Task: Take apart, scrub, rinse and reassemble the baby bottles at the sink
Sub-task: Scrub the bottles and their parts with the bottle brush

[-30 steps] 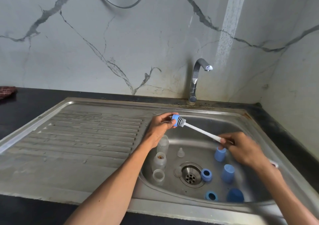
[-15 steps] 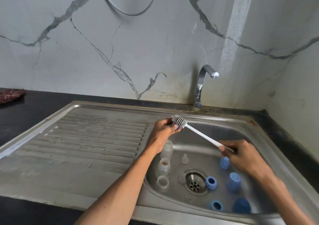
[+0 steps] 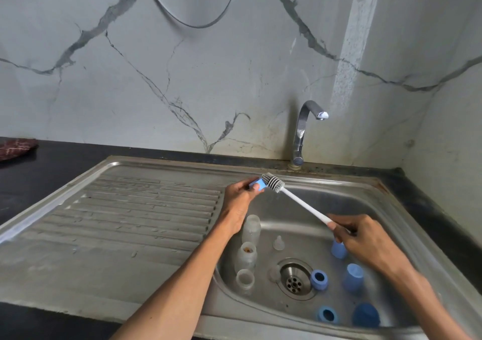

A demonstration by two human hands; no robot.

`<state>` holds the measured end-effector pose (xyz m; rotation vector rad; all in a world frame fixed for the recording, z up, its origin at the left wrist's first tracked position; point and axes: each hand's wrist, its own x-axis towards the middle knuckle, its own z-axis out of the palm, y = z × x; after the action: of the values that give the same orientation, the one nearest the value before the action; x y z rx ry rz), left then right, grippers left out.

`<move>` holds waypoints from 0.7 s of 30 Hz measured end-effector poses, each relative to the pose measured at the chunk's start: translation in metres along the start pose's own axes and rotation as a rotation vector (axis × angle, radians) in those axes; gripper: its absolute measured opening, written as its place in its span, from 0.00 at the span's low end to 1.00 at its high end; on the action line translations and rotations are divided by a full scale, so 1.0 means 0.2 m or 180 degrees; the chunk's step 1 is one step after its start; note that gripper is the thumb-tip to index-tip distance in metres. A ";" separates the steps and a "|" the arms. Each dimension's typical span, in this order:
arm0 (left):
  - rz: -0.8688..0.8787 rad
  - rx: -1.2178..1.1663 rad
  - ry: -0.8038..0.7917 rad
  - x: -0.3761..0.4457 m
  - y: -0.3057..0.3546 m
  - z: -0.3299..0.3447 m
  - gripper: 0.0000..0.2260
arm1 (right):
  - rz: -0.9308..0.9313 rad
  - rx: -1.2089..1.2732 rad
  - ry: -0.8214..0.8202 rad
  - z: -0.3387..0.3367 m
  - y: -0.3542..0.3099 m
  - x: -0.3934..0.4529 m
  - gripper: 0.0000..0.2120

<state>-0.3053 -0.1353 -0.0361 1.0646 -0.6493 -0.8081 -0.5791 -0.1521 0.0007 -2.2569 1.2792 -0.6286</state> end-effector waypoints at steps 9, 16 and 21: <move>0.0140 0.0219 0.0089 0.00 0.01 0.01 0.13 | 0.0008 -0.0113 0.0019 0.00 0.01 0.00 0.14; 0.0128 0.0306 -0.0214 -0.06 0.00 0.08 0.13 | 0.0082 -0.0090 0.0081 -0.01 0.03 0.01 0.13; -0.0145 -0.0646 0.0069 -0.03 0.07 0.00 0.16 | -0.0028 -0.0062 -0.0008 0.00 0.03 0.01 0.11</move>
<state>-0.3047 -0.1269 -0.0241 0.9049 -0.5144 -0.8811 -0.5822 -0.1569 -0.0018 -2.2795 1.2804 -0.6187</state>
